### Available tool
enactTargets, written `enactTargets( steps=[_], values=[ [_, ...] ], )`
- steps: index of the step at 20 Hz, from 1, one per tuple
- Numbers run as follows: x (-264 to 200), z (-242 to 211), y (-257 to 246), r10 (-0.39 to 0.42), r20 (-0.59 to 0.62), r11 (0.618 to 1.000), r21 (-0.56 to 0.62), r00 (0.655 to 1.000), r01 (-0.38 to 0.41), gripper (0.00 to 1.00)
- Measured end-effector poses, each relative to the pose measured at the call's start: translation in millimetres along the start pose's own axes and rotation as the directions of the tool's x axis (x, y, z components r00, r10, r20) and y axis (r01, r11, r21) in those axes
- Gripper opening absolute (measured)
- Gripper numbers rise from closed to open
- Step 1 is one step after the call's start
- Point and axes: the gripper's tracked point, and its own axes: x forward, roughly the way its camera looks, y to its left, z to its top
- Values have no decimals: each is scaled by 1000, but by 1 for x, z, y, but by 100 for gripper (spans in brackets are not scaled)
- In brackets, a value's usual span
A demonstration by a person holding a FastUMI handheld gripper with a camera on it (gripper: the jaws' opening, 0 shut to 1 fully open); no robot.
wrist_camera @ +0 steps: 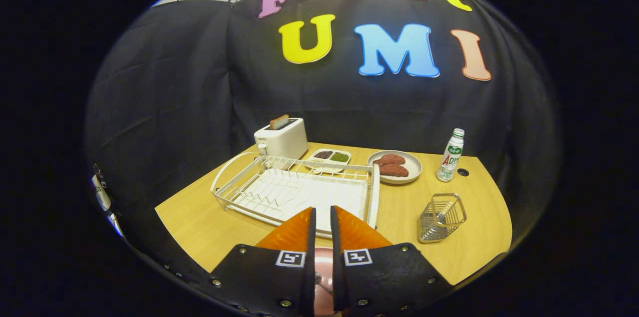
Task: Take the plate from the dish rack, then take the spoon from the basket and place it into the plate.
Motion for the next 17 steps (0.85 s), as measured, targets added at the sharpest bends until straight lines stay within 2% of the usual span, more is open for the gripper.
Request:
enactTargets(
  steps=[6, 7, 9, 11, 13, 17],
  values=[
    [-43, 51, -71, -121, 151, 993, 29, 981, 118, 16],
    [-51, 57, -83, -141, 170, 990, 39, 975, 137, 25],
    [-65, 65, -109, -189, 194, 982, 52, 963, 183, 60],
    [-78, 75, -137, -251, 241, 968, 65, 937, 243, 99],
    [-87, 79, -154, -279, 272, 960, 71, 921, 269, 97],
    [-98, 78, -181, -298, 279, 955, 84, 913, 286, 97]
  ],
)
